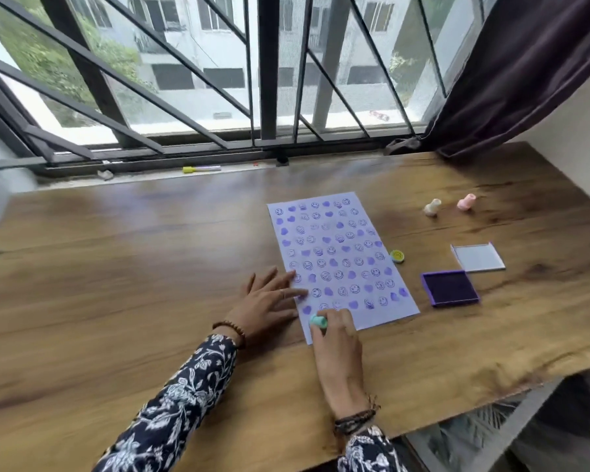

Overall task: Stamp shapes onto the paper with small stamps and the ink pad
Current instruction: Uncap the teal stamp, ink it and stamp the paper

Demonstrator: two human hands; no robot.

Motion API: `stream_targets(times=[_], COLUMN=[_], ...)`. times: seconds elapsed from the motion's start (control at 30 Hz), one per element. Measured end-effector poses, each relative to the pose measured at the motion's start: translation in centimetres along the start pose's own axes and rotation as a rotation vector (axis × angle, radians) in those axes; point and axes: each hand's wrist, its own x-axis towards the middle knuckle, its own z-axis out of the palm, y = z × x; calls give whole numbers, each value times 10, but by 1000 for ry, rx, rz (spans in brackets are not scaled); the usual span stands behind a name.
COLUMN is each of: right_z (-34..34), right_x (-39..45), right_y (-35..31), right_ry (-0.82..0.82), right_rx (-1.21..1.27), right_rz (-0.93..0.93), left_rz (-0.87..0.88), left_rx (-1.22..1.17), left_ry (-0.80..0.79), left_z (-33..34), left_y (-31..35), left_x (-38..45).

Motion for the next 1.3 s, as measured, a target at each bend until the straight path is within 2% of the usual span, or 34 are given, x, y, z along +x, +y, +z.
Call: stream_targets(times=[0.17,0.33,0.53,0.83,0.9,0.93,1.03,1.1,1.2,1.3], right_z=[12,7,-10,-14,-17,-22,-44,-61,-90,-117], right_x=[1,7,19,31,37,41,54,63,76,91], right_y=[-2,-4,-2,-1,3,5,18,32,54,77], right_ry=[16,-39,-104,-251,-260,-247,-203,-194,-171,-150], right_rx=[-152,-291,-260,-378,-274,-141,440,697,856,961], right_rz=[-51,-115,-212,-304,-245,-168,130,243,310,346], left_rz=[2,9,28,37,36,40,43,11,-70,-66], left_rx=[-13,-39,-42,-59,-53,-46,-61,-138,-190,-78], left_ry=[6,16,18,44,40,38,25,54,140,213], left_z=[1,5,5,6,5,5,3,-1,-3,-2], left_y=[-2,-7,-7,-8,-7,-7,-6,-4,10,40], left_x=[2,2,3,2,1,1,1,1,6,22])
